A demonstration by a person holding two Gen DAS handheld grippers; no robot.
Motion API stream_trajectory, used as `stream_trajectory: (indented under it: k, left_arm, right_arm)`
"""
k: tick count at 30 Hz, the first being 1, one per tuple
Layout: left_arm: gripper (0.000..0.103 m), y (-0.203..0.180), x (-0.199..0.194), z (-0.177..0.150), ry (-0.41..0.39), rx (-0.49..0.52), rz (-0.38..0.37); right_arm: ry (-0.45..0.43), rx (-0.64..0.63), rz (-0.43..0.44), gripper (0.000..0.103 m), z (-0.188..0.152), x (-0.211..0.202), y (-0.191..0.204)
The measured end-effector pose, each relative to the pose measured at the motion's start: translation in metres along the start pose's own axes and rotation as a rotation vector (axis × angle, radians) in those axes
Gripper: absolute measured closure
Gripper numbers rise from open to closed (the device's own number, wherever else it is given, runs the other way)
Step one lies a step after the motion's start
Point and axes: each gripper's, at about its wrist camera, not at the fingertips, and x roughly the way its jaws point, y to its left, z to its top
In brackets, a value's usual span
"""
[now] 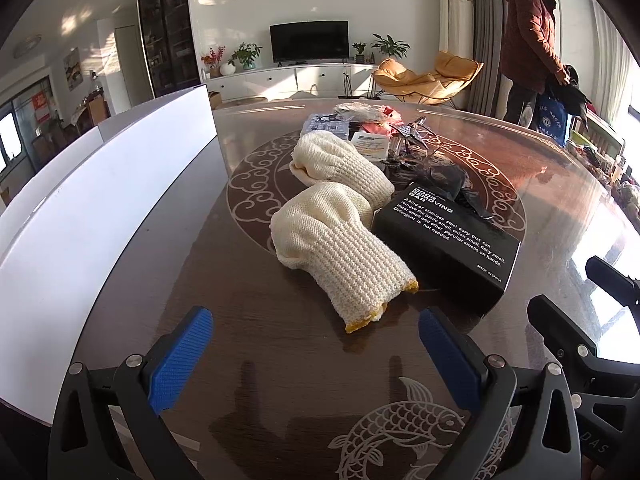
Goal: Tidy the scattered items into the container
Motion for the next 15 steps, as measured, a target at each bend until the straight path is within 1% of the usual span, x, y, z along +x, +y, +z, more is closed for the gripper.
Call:
stream_trajectory:
  k: [15]
  left_arm:
    - [0.000, 0.0010, 0.0029, -0.0005, 0.003, -0.005, -0.006]
  right_arm:
    - [0.005, 0.000, 0.007, 0.018, 0.0003, 0.0017, 0.0011]
